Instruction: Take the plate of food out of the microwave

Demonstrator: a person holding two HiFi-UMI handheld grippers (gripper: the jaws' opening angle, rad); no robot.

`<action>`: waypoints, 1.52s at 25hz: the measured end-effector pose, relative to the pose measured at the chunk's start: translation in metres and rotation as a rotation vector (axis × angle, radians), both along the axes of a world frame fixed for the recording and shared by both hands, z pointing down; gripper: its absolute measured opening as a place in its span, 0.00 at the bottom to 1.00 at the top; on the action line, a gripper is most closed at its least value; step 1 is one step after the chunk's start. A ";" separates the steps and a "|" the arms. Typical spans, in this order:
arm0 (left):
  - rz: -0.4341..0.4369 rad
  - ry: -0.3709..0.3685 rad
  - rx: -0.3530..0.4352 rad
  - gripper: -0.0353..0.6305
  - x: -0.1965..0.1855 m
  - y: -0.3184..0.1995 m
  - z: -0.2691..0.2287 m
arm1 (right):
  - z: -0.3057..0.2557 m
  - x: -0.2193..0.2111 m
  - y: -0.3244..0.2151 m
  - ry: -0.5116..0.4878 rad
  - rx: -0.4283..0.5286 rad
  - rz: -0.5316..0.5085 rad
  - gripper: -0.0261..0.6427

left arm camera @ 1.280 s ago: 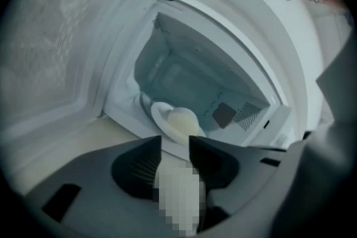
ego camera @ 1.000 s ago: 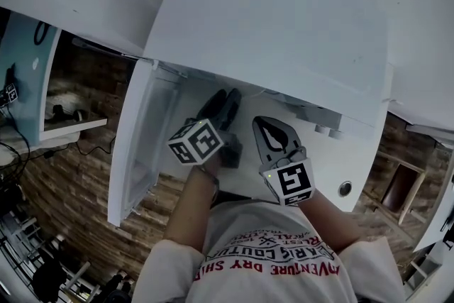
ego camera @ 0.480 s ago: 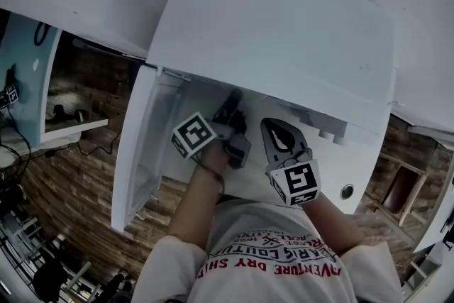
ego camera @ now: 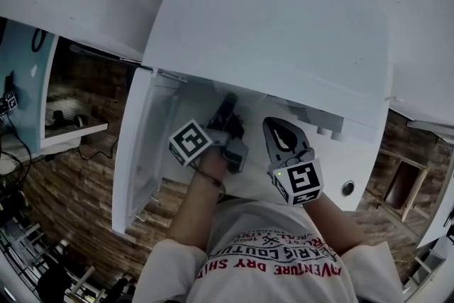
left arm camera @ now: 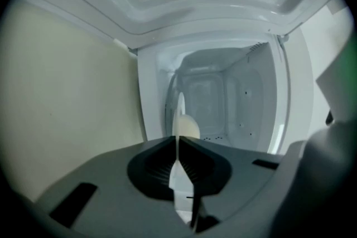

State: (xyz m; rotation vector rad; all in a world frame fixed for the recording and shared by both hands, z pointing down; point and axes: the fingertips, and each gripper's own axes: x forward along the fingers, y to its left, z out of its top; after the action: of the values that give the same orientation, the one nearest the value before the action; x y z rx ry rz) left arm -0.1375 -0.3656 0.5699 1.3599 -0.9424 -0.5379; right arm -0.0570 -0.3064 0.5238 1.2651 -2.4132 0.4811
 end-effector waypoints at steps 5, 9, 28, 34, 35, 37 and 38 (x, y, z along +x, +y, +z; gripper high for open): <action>0.035 -0.039 0.052 0.08 -0.004 0.007 -0.006 | 0.001 0.002 0.004 0.000 -0.003 0.003 0.06; 0.047 -0.045 0.079 0.08 -0.007 0.018 -0.012 | 0.000 0.003 0.009 0.001 -0.002 0.005 0.06; 0.128 0.071 0.142 0.08 -0.012 0.109 -0.091 | -0.043 0.026 0.031 0.001 0.126 0.091 0.06; 0.147 0.041 0.212 0.08 -0.020 0.120 -0.125 | -0.070 0.035 0.038 -0.020 0.190 0.163 0.06; 0.150 0.033 0.227 0.08 -0.020 0.120 -0.130 | -0.077 0.036 0.038 -0.025 0.211 0.178 0.06; 0.151 0.039 0.248 0.08 -0.020 0.120 -0.140 | -0.091 0.039 0.038 -0.029 0.255 0.202 0.06; 0.150 0.047 0.257 0.08 -0.020 0.119 -0.145 | -0.098 0.039 0.038 -0.030 0.275 0.211 0.06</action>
State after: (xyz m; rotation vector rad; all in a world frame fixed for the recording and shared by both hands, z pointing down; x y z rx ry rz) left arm -0.1577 -0.2463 0.4251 1.6274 -0.7437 -0.5884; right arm -0.0178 -0.2688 0.4261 1.6496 -2.4452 0.2300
